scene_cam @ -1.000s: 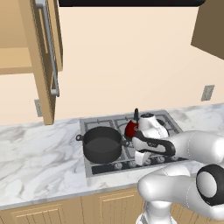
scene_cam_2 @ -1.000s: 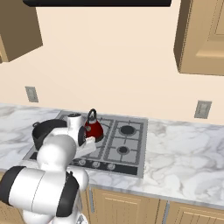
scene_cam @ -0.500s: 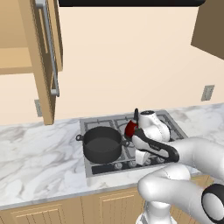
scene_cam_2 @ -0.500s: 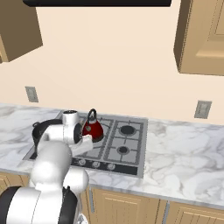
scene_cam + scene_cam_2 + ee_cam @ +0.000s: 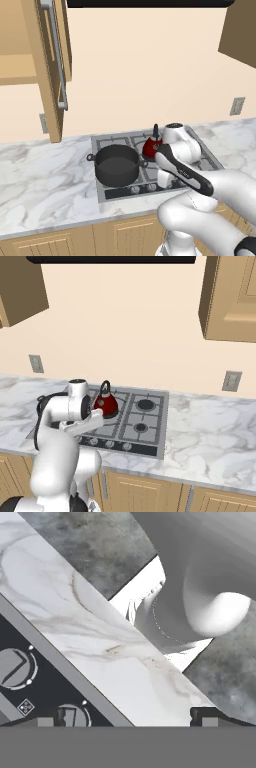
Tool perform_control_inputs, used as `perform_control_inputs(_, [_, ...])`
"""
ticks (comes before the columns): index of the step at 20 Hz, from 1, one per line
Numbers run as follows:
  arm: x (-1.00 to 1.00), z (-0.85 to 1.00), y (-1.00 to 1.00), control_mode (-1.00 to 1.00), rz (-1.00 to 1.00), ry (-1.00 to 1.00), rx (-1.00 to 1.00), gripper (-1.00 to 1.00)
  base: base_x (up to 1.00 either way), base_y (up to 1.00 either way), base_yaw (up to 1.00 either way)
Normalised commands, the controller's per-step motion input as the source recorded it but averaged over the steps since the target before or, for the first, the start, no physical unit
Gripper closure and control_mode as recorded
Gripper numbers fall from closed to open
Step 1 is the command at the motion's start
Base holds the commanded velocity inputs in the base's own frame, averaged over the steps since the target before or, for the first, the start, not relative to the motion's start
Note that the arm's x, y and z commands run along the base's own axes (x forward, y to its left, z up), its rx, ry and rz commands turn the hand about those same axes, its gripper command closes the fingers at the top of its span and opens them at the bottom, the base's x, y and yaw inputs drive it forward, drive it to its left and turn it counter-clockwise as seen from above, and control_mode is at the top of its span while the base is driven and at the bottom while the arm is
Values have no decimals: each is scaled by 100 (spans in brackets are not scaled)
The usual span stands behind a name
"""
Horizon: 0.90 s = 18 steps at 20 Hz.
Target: Pick the kettle from the cabinet and place it on a stove burner. Then pick the pot from the counter and place it on another stove burner. Finally, turn both burners on.
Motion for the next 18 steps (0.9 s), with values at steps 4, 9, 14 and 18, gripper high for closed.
perform_control_inputs(4, [-27, 19, 5, -100, 0, 0, 4, -100, 0, 0, 0])
perform_control_inputs(9, [-21, 19, 16, -100, 0, 0, 7, -100, 0, 0, 0])
perform_control_inputs(14, [-12, 13, 27, -100, -2, 0, 6, -100, 0, 0, 0])
perform_control_inputs(18, [-4, 6, 31, -100, -6, 3, 4, -100, 0, 0, 0])
